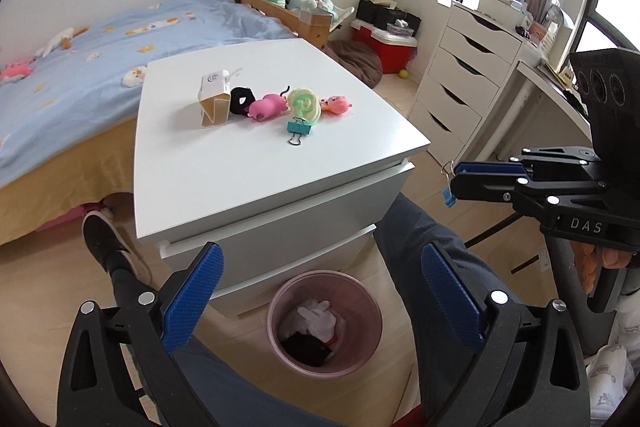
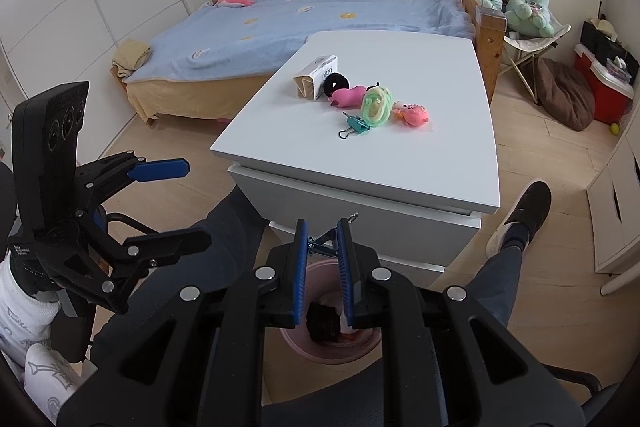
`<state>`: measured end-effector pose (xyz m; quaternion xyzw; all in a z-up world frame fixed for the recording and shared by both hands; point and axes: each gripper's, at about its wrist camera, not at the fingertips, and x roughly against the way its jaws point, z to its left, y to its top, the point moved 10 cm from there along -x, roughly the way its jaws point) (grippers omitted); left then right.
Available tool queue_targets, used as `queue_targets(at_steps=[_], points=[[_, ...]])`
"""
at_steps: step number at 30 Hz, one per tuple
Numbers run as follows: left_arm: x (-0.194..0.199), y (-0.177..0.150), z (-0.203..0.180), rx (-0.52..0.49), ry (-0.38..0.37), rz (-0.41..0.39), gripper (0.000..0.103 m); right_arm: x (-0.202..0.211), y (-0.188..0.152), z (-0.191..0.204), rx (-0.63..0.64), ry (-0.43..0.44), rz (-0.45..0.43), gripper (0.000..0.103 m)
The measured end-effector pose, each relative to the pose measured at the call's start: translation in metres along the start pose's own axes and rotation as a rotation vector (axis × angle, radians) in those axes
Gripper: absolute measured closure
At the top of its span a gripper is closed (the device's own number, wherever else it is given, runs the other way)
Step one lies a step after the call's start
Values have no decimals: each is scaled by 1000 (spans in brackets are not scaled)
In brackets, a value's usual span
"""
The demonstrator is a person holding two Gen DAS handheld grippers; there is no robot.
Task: Collect trash
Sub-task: 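Release the blue binder clip into the wastebasket with the right gripper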
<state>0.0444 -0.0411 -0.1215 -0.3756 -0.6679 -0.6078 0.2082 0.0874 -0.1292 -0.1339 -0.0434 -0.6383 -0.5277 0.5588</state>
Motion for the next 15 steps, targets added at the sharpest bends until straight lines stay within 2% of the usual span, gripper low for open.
queue_targets(at_steps=[15], points=[[19,2,25,41,38,-42,8,-12,-6,27,69,39,45,89]])
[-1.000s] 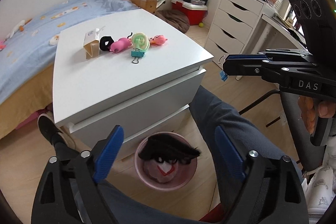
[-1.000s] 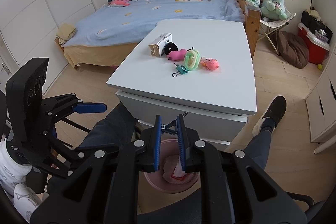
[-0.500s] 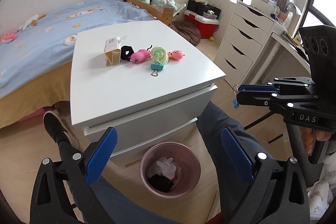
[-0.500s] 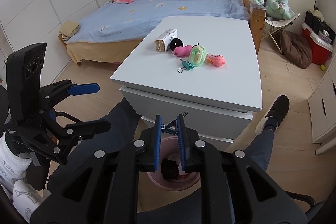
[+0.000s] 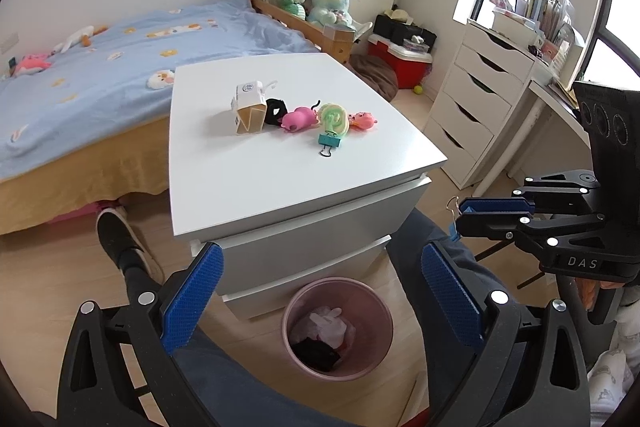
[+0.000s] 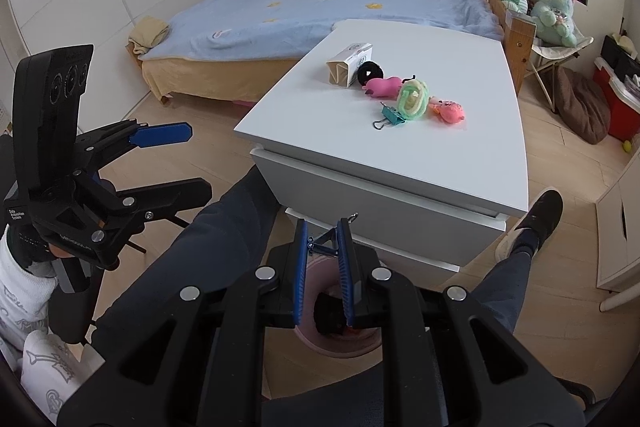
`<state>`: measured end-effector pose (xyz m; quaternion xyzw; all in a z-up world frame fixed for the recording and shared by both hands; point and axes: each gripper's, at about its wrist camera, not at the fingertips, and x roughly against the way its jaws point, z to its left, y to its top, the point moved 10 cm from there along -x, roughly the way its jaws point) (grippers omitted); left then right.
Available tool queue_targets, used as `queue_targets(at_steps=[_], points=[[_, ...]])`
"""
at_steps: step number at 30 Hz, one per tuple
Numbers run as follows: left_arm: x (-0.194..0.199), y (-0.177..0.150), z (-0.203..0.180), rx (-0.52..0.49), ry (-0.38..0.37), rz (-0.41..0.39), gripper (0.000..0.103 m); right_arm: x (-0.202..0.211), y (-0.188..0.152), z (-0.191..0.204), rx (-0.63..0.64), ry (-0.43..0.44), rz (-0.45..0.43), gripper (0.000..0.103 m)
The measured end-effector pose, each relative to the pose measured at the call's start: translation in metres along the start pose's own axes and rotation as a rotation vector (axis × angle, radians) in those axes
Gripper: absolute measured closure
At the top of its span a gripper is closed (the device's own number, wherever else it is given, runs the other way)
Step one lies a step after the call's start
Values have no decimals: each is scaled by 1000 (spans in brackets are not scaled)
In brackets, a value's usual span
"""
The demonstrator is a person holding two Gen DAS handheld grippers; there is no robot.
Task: Collect trash
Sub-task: 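Release the blue binder clip into the wastebasket with the right gripper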
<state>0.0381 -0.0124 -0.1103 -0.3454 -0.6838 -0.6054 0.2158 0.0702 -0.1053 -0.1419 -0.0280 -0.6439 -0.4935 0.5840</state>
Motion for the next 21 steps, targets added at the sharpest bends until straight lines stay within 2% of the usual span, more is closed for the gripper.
queue_targets(at_steps=[9,11,12,13,16,21], points=[[4,3,10,16,9,-11,8,-4,2,10,15,30,7,86],[5,4,10,13,11,-12,8,-4,3,7,7,20,0,61],[4,4,10,13,11,-11,8,-3,4,5,0,17,-7,30],[5,4,10,13,11,-11,8,-2,5,3,-5,15,-14,15],[4,4,10,12,12,-10,8,-2,5,-3,-13,-20,-16,8],[3,4,10,9,10,-4,8,0,5,-11,-43,-26,-24,6]])
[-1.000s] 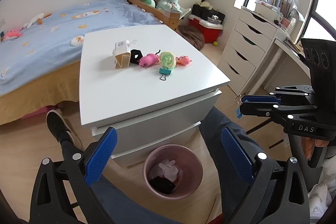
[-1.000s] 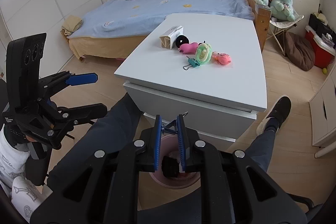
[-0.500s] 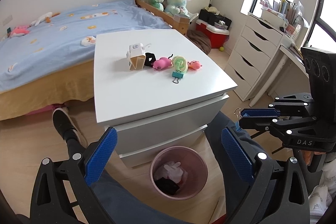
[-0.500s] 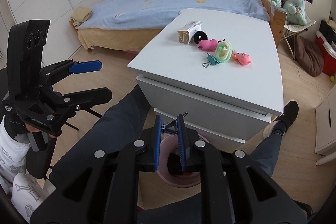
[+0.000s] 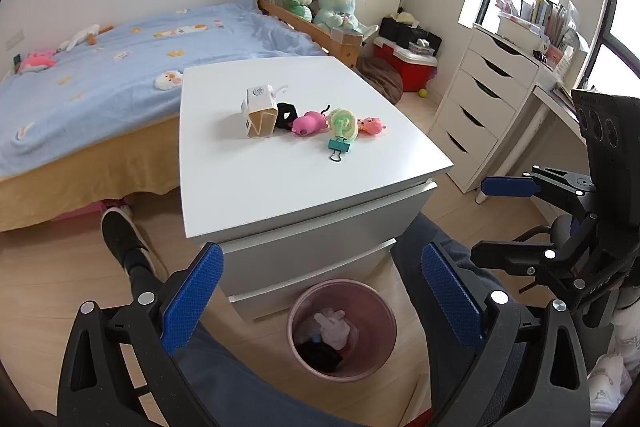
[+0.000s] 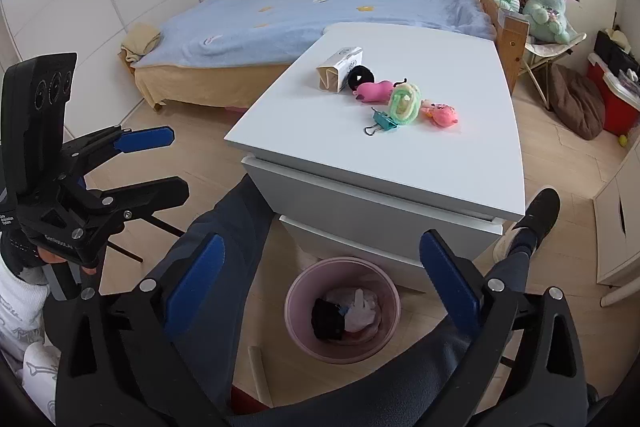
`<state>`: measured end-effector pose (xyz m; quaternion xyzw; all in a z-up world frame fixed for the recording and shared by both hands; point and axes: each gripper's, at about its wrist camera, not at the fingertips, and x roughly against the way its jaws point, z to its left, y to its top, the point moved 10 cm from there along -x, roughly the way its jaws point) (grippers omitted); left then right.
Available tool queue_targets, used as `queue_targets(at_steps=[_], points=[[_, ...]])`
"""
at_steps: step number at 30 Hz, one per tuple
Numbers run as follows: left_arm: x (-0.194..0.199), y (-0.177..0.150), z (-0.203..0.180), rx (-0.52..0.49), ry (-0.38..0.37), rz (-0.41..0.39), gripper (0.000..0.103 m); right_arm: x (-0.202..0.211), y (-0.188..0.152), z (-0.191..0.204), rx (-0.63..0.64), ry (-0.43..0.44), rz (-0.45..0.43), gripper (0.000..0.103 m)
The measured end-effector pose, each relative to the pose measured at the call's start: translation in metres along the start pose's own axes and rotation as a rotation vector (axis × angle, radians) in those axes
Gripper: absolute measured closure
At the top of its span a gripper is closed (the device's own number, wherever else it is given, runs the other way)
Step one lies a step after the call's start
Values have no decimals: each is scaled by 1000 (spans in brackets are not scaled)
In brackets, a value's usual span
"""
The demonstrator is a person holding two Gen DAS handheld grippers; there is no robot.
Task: Collect trash
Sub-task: 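Release the blue binder clip into the wastebasket with the right gripper, then move the right gripper back over the table toward the plush keychains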
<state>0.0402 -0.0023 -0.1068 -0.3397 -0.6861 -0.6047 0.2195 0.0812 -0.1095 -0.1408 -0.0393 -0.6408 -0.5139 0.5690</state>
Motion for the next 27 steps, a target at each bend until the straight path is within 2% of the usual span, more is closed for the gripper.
queue_targets(at_steps=[18,27], points=[[-8,4,-4,1,-10,4,8,6,6,-17,-44,-9,-26,6],[-13,23,2,-2,-4,-5,8,4,34,-46,-30,-58,-35,6]])
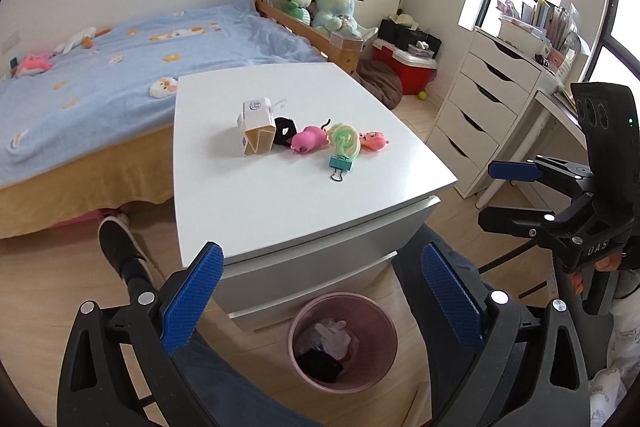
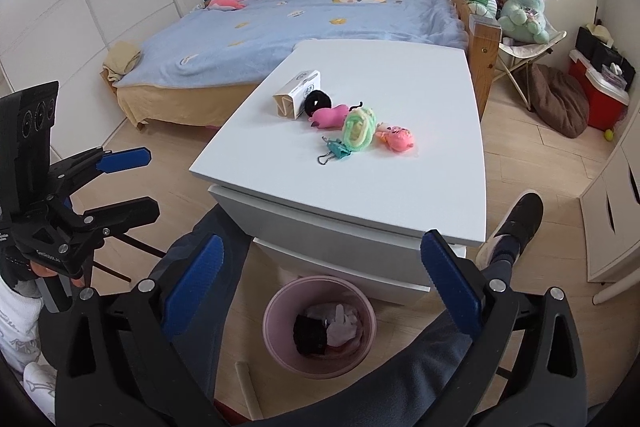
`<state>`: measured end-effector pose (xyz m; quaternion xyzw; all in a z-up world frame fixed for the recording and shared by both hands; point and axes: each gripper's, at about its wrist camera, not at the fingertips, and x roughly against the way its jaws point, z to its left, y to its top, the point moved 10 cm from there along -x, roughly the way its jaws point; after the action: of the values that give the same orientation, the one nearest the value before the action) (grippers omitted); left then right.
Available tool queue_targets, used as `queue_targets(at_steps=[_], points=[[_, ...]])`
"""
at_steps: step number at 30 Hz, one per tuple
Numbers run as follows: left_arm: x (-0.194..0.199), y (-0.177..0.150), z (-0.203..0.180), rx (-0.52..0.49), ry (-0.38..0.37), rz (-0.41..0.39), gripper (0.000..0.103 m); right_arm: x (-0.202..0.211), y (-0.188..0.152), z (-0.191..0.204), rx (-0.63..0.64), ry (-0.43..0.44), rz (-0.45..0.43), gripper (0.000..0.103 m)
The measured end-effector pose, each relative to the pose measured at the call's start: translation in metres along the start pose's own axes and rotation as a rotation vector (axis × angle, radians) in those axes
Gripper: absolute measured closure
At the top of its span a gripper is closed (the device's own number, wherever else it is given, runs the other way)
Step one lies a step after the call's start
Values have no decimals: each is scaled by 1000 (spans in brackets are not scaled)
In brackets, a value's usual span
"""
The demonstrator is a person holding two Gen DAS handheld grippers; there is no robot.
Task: Collect trash
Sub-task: 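Move the right gripper back over the table toward the plush keychains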
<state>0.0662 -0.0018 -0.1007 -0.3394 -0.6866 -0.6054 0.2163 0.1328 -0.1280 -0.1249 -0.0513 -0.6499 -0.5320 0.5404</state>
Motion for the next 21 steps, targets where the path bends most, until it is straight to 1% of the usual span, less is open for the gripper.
queue_targets(at_steps=[4,8,10,19,21], points=[[-4,11,7,12,1,-3,8,-10,16,-15,17,-22,14,6],[-8,20,13,20,11,-3,8,-22,31,-27,80,-69,31,6],[-10,24,16,20,17,-2,8,-29,38,-31,106,-72,45,6],[-14,23,24,37,19,9,8,-75,56,-53,198,-98,146,6],[-15,23,26,40,21,12,8,-84,58,-56,225,-102,165,8]])
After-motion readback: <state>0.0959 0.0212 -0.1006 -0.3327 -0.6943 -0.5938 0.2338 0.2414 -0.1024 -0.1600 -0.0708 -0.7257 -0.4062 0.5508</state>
